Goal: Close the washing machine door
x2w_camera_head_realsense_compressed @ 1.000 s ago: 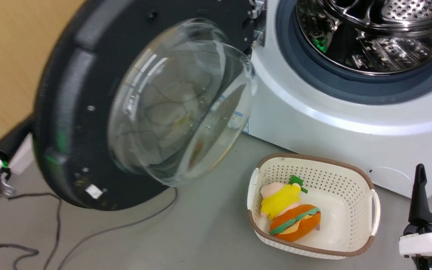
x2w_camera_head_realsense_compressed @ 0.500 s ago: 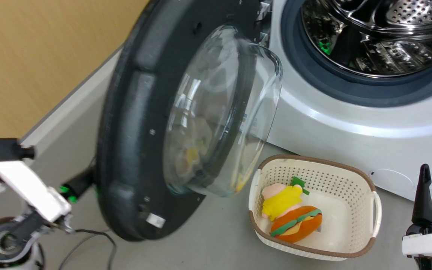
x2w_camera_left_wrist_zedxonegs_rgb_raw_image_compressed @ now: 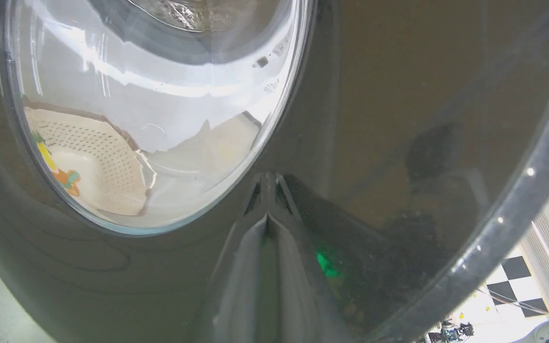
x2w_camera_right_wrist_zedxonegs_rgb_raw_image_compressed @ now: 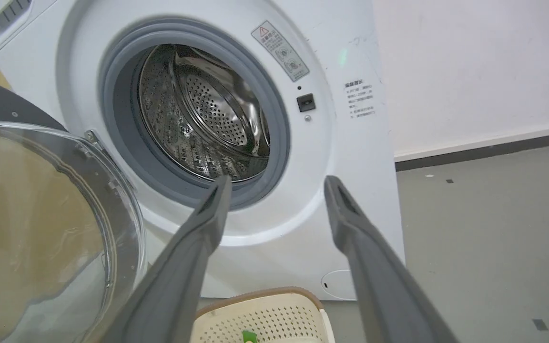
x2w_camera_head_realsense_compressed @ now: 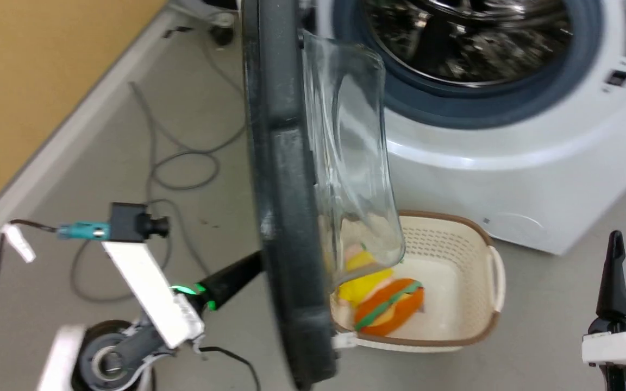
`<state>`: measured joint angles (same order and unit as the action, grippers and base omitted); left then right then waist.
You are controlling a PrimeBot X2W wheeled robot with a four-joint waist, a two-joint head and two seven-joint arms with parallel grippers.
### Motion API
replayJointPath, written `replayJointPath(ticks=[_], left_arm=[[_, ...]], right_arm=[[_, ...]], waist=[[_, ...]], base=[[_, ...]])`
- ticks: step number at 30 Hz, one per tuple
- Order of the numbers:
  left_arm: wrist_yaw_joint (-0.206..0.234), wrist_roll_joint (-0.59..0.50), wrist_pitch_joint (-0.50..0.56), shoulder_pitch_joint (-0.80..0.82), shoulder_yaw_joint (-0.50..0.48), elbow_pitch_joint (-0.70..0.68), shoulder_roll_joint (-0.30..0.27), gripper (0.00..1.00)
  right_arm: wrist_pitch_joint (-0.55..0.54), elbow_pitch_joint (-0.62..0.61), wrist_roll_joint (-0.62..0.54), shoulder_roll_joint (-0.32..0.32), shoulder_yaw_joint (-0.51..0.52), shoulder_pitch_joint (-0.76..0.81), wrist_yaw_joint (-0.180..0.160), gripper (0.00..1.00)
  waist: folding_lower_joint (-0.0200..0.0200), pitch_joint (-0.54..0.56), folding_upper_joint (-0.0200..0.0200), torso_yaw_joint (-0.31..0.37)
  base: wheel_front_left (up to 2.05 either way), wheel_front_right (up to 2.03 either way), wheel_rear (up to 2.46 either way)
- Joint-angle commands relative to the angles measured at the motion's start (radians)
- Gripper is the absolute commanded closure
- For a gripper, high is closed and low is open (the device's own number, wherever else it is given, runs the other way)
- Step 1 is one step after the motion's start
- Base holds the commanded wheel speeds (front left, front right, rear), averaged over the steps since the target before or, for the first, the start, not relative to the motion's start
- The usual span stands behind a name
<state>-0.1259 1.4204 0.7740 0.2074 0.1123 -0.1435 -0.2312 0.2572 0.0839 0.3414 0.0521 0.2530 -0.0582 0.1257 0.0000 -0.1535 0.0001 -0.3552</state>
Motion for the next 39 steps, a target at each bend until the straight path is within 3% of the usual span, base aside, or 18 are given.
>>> replayJointPath(ticks=[1,11,19,24,28,35,37,39], left_arm=[[-0.005,0.007,-0.01,0.018,0.02,-0.006,0.011,1.0],[-0.005,0.012,-0.128,0.084,0.148,0.055,0.037,1.0],[-0.005,0.019,-0.237,0.104,0.207,0.086,0.019,1.0],[-0.005,-0.019,-0.359,0.085,0.219,0.066,-0.021,1.0],[-0.005,-0.104,-0.502,0.06,0.244,0.04,-0.082,1.0],[-0.002,-0.483,-0.853,0.074,0.301,0.18,-0.189,1.0],[0.044,-0.57,-0.939,0.086,0.29,0.226,-0.183,1.0],[0.117,-0.668,-0.996,0.098,0.276,0.255,-0.18,1.0]], right_arm=[[0.005,-0.005,-0.005,-0.002,0.002,-0.019,0.005,0.0],[0.005,-0.009,-0.005,-0.002,0.013,-0.032,0.005,0.0],[0.005,-0.009,0.011,-0.002,0.009,-0.046,0.005,0.0],[0.005,-0.005,0.021,-0.002,0.009,-0.037,0.005,0.0],[0.005,-0.005,0.026,-0.002,0.013,-0.027,0.005,0.0],[0.005,-0.015,0.026,-0.002,0.02,-0.016,0.005,0.0],[0.005,-0.019,0.025,-0.002,0.02,-0.014,0.005,0.0],[0.005,-0.03,0.02,-0.002,0.02,-0.014,0.005,0.0]], waist=[[0.0,-0.017,-0.0001,0.054],[0.0,-0.056,-0.0001,0.212],[0.0,-0.072,-0.0001,0.272],[0.0,-0.059,-0.0001,0.282],[0.0,-0.041,-0.0001,0.28],[0.0,-0.009,-0.0001,0.258],[0.0,-0.003,-0.0001,0.253],[0.0,0.001,-0.0001,0.249]], base=[[0.0,0.0,0.0],[0.0,0.0,0.0],[0.0,0.0,0.0],[0.0,0.0,0.0],[0.0,0.0,0.0],[0.0,0.0,0.0],[0.0,0.0,0.0],[0.0,0.0,0.0]])
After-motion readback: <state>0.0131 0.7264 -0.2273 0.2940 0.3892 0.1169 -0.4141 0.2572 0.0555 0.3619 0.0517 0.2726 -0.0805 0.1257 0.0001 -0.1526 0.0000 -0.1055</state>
